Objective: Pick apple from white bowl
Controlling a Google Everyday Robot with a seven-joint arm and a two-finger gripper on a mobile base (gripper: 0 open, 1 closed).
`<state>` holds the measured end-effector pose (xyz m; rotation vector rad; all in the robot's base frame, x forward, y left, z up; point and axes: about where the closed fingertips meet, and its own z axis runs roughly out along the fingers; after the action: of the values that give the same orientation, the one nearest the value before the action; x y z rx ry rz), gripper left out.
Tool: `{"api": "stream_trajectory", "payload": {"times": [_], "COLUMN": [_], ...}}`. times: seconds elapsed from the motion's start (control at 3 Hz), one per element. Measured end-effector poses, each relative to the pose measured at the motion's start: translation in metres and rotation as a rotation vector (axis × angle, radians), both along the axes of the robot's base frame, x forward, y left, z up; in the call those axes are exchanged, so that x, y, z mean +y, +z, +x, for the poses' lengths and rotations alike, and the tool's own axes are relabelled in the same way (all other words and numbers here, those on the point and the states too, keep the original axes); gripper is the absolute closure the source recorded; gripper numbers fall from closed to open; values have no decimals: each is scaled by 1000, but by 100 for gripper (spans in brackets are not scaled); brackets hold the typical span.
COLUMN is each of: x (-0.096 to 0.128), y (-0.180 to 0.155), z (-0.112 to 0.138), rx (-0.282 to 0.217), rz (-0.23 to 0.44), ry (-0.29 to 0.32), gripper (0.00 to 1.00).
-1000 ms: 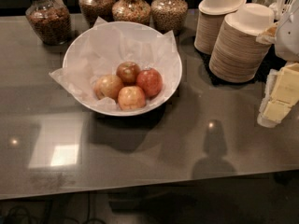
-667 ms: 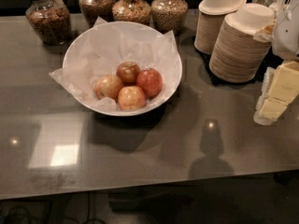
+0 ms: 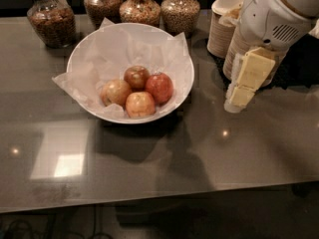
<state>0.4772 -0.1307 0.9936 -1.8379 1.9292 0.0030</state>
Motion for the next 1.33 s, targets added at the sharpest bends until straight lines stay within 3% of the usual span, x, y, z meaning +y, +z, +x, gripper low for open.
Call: {"api": "stream_trajectory", "payload": {"times": [0.33,0.67,1.0,1.33], "x": [43,42,55,77], "y": [8,12,8,6], "z": [4,2,14,31], "rx": [-29,-45,-57,-58], "rz": [40,51,132,201], "ry": [126,114,114,166], "gripper": [0,0,0,18]}}
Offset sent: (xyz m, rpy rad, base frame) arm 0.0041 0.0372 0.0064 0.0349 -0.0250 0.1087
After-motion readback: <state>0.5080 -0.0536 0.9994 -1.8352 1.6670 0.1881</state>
